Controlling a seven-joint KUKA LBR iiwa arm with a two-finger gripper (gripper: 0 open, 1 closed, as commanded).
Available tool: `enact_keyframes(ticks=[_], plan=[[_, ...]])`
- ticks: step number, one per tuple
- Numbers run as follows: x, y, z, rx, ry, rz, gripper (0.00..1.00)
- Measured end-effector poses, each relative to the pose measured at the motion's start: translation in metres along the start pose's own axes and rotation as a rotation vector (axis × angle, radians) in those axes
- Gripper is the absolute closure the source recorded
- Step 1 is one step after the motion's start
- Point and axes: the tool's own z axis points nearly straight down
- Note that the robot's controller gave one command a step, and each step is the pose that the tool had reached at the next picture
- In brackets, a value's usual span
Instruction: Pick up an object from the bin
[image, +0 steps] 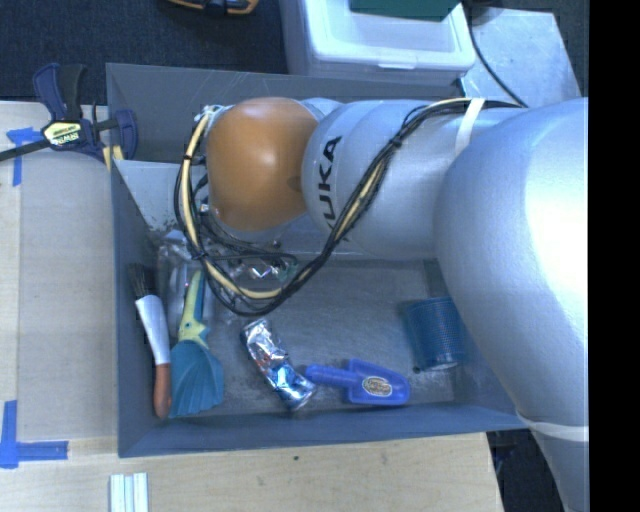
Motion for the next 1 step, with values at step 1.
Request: enact_keyframes(ticks=[1], plan=[[-0.0093,0.0172,0.0069,0.012,-0.014,-0.413,0.00]])
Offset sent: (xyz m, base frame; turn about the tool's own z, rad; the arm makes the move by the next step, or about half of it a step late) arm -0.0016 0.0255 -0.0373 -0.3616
